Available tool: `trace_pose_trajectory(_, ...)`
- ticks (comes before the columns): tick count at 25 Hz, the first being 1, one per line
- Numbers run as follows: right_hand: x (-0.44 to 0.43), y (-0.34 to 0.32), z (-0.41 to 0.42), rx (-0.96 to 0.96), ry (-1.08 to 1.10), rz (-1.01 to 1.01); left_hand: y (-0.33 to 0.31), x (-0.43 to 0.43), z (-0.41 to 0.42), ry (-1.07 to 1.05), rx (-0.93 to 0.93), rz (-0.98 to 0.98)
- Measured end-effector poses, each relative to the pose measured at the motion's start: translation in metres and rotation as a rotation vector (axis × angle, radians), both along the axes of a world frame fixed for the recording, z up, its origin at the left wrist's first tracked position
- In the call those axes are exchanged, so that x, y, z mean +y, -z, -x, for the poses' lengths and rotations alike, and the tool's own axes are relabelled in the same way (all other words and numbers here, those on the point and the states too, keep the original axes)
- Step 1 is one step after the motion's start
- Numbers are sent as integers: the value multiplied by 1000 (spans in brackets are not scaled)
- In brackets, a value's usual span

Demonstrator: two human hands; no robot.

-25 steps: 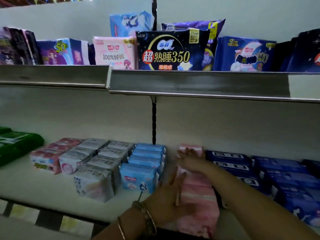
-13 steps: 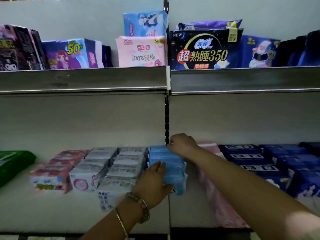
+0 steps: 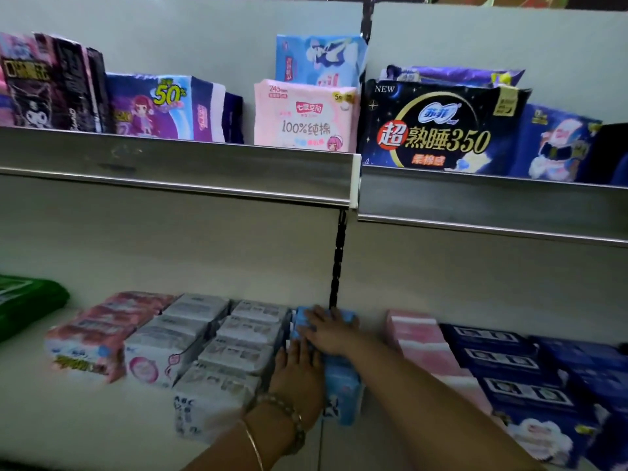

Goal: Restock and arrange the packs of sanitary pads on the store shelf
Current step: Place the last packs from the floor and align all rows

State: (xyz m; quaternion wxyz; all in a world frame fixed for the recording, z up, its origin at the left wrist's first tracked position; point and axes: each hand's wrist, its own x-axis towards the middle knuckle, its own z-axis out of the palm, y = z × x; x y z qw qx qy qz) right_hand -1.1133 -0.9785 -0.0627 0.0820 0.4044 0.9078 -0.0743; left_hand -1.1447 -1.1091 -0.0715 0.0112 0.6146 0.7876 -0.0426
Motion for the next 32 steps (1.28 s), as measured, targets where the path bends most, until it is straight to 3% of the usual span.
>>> trace_pose_trajectory(19,2,-16,-25,-71,-113,52,8,3,-36,8,37,-11)
trace_pose_trajectory(32,13,-13,-32,-40,-46,89,9,15,-39,34,38,-41)
